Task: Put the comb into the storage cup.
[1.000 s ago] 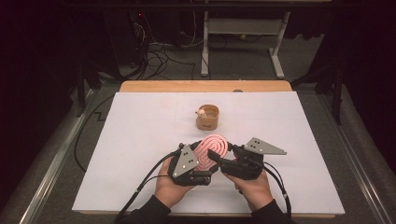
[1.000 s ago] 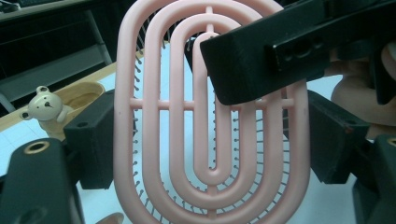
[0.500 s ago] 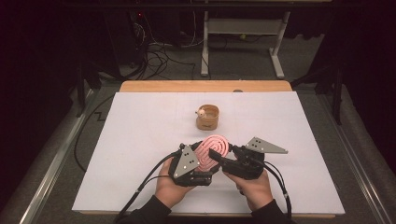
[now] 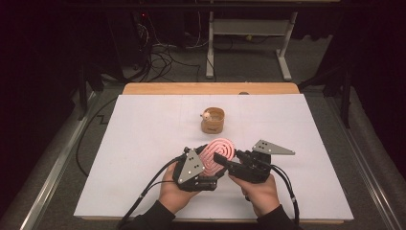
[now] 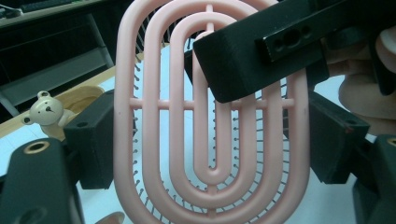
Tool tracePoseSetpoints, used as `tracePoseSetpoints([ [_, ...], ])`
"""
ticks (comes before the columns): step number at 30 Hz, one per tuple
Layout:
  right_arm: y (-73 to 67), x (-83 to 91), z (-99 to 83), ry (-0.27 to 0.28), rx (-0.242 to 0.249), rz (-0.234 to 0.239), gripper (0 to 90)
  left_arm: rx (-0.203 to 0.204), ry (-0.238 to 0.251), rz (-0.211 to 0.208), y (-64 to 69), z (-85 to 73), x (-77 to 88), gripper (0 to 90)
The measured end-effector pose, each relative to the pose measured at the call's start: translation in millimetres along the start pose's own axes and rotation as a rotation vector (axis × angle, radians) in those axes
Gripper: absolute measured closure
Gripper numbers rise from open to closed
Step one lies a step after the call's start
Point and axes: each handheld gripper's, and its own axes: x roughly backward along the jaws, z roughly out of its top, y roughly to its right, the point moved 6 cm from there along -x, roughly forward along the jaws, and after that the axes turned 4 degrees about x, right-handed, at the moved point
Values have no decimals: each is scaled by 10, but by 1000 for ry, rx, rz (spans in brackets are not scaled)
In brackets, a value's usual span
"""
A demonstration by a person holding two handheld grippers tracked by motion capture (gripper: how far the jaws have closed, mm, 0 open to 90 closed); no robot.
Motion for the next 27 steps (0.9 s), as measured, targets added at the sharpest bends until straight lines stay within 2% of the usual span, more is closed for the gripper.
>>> tracePoseSetpoints([
  [9, -11, 18, 34, 16, -48, 26, 530, -8, 4, 7, 7, 18, 15, 182],
  [14, -19, 25, 37, 16, -49, 20, 567, -19, -11, 19, 0, 1, 2, 183],
  [27, -90, 51, 87, 35, -54, 19, 631, -46, 3, 47, 11, 40, 33, 186],
])
